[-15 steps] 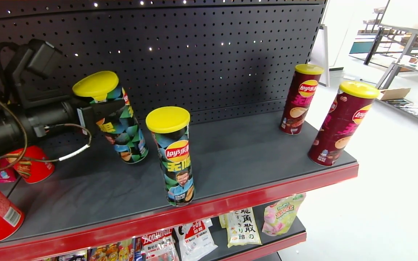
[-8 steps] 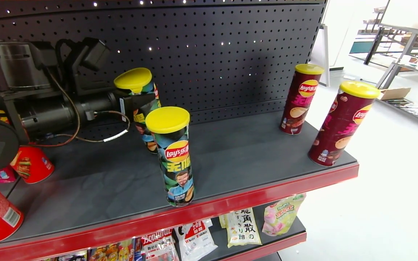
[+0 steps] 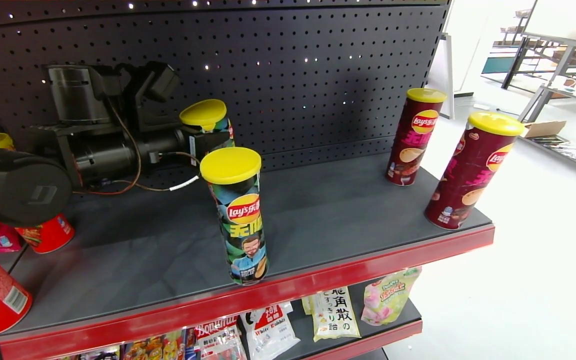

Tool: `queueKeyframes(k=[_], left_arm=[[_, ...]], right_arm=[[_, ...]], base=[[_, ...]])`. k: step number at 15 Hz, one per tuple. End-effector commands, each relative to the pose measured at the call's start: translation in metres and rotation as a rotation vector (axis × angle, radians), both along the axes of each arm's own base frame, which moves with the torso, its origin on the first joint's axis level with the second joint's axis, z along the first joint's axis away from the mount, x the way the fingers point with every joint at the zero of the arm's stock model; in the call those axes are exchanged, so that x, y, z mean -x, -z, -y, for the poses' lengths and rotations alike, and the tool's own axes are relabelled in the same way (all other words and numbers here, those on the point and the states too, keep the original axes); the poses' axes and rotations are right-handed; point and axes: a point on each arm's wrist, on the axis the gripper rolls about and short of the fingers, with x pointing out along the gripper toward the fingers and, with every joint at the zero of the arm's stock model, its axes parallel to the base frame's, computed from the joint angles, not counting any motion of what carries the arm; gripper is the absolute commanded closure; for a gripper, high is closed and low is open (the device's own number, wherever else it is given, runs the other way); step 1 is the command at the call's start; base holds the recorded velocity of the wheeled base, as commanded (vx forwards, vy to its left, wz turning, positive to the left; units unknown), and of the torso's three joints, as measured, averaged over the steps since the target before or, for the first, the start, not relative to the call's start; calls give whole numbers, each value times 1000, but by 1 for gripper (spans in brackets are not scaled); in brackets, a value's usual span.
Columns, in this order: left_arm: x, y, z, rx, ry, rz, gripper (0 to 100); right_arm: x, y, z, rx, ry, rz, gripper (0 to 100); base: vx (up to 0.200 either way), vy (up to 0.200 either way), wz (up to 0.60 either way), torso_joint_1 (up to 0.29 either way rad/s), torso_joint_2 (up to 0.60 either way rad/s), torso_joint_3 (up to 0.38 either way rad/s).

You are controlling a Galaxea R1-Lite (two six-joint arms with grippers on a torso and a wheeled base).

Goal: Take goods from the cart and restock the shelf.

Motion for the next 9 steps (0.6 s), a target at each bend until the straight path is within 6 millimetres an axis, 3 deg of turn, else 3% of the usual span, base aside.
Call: queueKeyframes(k=[1, 9], left_arm=[[-6, 6, 5, -5, 2, -15, 100], [-18, 6, 23, 23, 34, -8, 100]], right_arm=[[0, 0, 0, 0, 0, 0, 0], [0, 0, 0, 0, 0, 0, 0]], base=[[0, 0, 0, 0, 0, 0], [0, 0, 0, 0, 0, 0]])
